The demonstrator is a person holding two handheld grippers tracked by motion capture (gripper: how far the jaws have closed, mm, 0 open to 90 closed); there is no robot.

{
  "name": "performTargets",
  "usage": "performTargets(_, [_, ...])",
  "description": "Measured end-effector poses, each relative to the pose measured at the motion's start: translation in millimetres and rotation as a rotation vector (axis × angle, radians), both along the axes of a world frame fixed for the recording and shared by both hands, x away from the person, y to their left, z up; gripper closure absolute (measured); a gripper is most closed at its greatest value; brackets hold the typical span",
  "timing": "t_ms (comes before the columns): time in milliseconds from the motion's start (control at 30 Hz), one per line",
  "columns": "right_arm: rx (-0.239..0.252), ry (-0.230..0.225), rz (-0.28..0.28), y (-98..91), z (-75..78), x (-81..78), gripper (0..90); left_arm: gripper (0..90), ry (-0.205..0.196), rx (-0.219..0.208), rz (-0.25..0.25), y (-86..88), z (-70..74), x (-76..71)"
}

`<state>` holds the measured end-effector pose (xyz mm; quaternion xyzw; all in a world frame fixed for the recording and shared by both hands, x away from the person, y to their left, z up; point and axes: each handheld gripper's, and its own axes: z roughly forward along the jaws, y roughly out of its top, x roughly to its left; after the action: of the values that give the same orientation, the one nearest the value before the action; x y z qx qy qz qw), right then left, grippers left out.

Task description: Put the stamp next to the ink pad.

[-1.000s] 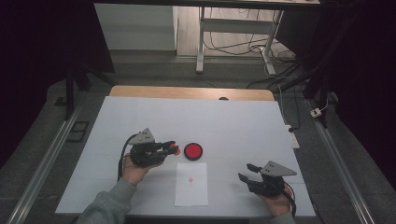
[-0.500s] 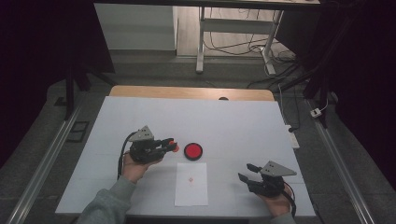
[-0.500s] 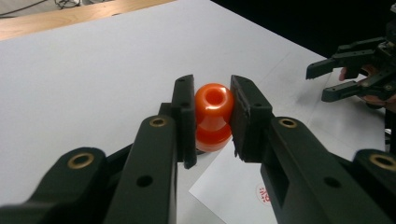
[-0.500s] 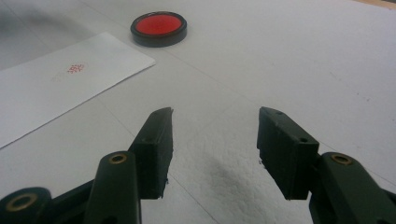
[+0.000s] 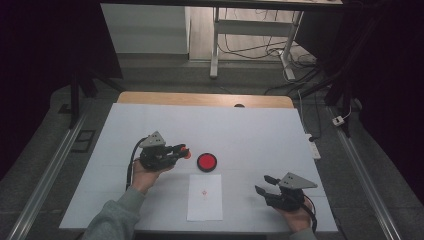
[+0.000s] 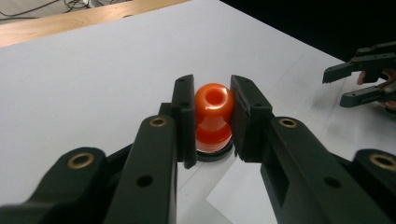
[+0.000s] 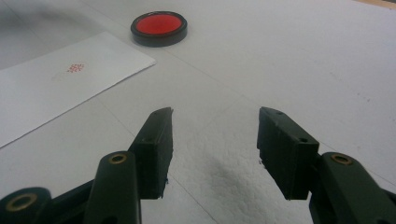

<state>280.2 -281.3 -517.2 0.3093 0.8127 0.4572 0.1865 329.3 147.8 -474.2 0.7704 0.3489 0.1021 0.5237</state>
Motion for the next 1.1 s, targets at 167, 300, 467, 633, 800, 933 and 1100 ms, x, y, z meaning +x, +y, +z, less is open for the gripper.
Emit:
performTargets(167, [0.0, -0.001, -0.001, -0.1, 0.1, -0.1, 45.1, 72.4, -0.003, 0.001, 0.001, -1.6, 0.0, 5.1])
performTargets(300, [0.001, -0.005, 0.0, -0.2, 0.5, -0.3, 45.2, 72.4, -0.003, 0.005, 0.004, -3.3, -2.2, 10.6])
performTargets(467, [-0.003, -0.005, 0.002, -0.7, 1.0, -0.6, 45.2, 72.4, 0.008, 0.018, 0.007, -4.8, -6.5, 19.0])
performTargets(633, [-0.004, -0.007, -0.001, -1.0, 1.0, -0.6, 45.1, 72.4, 0.004, 0.02, 0.007, -6.9, -6.8, 27.8])
performTargets(800, [0.0, -0.006, -0.001, -2.1, 1.0, -0.5, 44.9, 72.4, 0.021, 0.046, 0.017, -7.6, -13.8, 34.0])
performTargets(933, [0.0, -0.005, 0.0, -1.4, 0.7, -0.8, 44.7, 72.4, 0.042, 0.071, 0.02, -10.7, -22.3, 37.7])
performTargets(1100, [-0.003, -0.003, 0.007, 0.4, 0.9, -1.2, 44.1, 72.4, 0.058, 0.123, 0.021, -15.5, -32.8, 41.2])
